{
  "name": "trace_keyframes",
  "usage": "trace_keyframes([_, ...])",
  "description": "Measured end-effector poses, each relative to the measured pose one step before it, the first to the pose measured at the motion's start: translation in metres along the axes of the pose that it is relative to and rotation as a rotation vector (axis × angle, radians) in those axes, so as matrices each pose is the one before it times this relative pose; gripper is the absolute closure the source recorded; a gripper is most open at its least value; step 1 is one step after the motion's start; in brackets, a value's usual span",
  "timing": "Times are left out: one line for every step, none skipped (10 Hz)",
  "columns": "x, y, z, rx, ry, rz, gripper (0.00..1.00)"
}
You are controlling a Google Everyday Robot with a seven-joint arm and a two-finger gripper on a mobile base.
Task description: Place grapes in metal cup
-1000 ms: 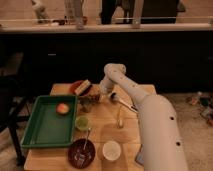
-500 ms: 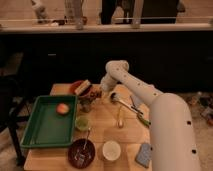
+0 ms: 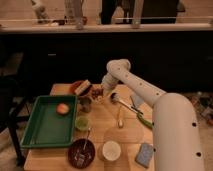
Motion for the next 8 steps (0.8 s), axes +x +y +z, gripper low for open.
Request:
trace_keyframes([0.00474, -0.00424, -0.00188, 0.01091, 0.00752, 0.00506, 1.0])
trace_keyframes([0.00563, -0.00686, -0.00254, 0.01196, 0.0079, 0.00208, 1.0])
trace_keyframes([0.0014, -0.00827, -0.00304, 0.01188, 0.0032, -0.00533, 1.0])
trace_keyframes([-0.00243, -0.00504, -0.00336, 0.0101, -0.00024, -0.00903, 1.0])
trace_keyframes([-0.00225, -0.00397, -0.00619, 0.01395, -0.0013, -0.00987, 1.0])
trace_keyframes([-0.00505, -0.00349, -0.00683, 0.01537, -0.00627, -0.01415, 1.0])
trace_keyframes([-0.00871, -0.00361, -0.00335, 0.00873, -0.00952, -0.01679, 1.0])
trace_keyframes([-0.01762, -0.00421, -0.00537, 0.00993, -0.01544, -0.03315, 1.0])
